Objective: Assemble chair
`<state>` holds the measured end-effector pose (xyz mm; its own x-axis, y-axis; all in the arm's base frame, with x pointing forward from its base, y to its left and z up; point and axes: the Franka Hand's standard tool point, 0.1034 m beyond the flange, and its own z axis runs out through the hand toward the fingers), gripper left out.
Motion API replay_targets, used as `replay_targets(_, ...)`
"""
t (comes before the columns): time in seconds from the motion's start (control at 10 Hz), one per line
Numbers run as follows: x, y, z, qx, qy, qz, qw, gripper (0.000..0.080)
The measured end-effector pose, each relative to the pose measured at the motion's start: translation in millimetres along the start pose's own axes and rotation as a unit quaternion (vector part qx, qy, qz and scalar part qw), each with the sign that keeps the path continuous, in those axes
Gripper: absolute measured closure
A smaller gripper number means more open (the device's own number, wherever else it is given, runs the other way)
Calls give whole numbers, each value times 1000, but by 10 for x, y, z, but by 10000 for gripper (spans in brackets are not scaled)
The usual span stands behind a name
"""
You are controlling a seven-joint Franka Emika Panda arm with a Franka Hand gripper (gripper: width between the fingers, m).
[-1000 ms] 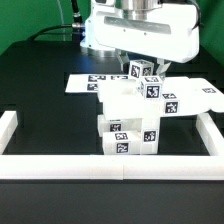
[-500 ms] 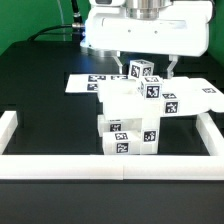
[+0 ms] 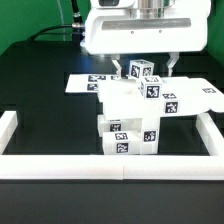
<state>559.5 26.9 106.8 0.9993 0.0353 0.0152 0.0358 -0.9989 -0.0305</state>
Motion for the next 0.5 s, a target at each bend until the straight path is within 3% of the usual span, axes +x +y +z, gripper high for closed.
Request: replay_targets(0.5, 16, 43, -14, -14, -2, -187, 982, 151)
